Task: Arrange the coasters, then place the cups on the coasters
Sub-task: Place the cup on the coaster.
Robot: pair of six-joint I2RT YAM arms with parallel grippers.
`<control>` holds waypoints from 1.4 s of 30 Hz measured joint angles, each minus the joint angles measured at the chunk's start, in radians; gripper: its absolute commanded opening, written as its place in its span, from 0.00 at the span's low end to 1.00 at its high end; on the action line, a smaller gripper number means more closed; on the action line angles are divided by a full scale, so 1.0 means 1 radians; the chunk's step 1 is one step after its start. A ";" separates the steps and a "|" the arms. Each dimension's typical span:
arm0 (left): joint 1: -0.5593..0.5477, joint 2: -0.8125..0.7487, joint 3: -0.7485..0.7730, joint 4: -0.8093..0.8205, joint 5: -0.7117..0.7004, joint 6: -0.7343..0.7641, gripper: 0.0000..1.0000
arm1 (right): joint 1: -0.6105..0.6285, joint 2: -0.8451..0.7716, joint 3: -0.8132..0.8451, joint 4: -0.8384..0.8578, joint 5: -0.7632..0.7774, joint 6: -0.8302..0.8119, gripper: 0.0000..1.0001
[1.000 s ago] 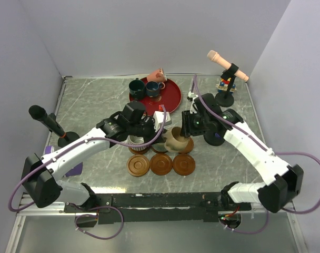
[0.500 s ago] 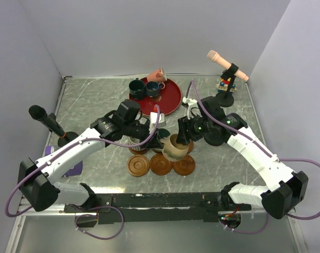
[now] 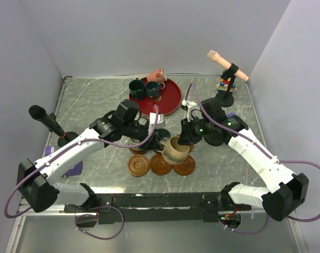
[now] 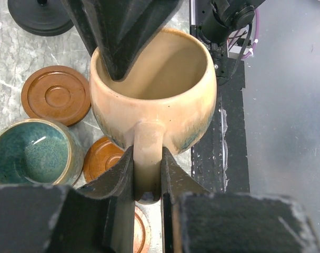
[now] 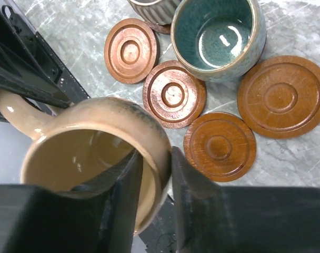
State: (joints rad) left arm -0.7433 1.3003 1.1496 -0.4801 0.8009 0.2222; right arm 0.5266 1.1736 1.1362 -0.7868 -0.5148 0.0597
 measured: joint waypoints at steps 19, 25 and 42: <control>0.120 -0.147 -0.022 0.239 -0.100 -0.134 0.97 | -0.002 -0.094 -0.013 -0.014 0.432 0.133 0.00; 0.270 -0.231 -0.108 0.381 -0.206 -0.248 0.97 | -0.004 -0.053 -0.002 -0.063 0.719 0.235 0.00; 0.392 -0.228 -0.132 0.452 -0.646 -0.400 0.96 | 0.095 0.209 -0.001 -0.016 1.026 0.381 0.00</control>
State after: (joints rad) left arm -0.3515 1.0721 1.0180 -0.0284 0.1551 -0.1780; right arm 0.6216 1.3827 1.1355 -0.8028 0.5110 0.4408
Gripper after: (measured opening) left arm 0.967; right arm 0.133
